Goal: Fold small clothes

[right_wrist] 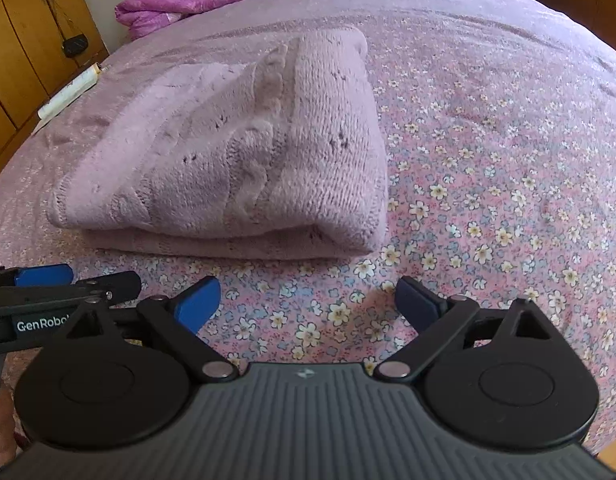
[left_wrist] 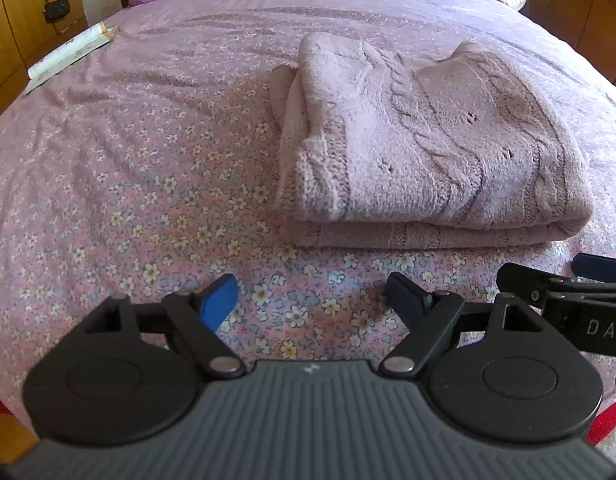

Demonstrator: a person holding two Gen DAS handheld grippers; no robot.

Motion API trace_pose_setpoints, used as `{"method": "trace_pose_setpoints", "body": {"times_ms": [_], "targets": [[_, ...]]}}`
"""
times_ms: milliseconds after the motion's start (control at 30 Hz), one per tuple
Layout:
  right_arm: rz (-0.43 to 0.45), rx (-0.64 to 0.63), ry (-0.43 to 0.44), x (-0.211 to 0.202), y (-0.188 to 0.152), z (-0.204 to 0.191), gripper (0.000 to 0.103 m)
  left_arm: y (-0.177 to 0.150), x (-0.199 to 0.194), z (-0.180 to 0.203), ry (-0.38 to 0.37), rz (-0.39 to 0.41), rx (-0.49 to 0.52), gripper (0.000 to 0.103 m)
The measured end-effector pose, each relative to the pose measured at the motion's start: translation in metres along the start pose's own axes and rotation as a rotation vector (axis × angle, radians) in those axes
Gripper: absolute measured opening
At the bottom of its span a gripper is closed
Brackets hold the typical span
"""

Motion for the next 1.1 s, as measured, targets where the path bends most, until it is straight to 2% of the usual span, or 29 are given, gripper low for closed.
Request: {"method": "trace_pose_setpoints", "body": {"times_ms": [367, 1100], "targets": [[-0.005, -0.013, -0.013, 0.0042, -0.0012, -0.0038, 0.103, 0.0001, 0.0023, 0.0021, 0.013, -0.015, 0.014, 0.085], [-0.007, -0.005, -0.017, 0.0057, -0.0002, -0.0045, 0.103, -0.0001, 0.0038, 0.0017, 0.013, -0.006, 0.022, 0.085]]}}
Point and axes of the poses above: each gripper's, at about its wrist camera, not at the fingertips, and x roughly the way its jaws point, z to its right, y to its top, the point moved 2 cm from there along x, roughly the way its jaws point, and after that the axes turned 14 degrees about x, right-handed, at the moved point
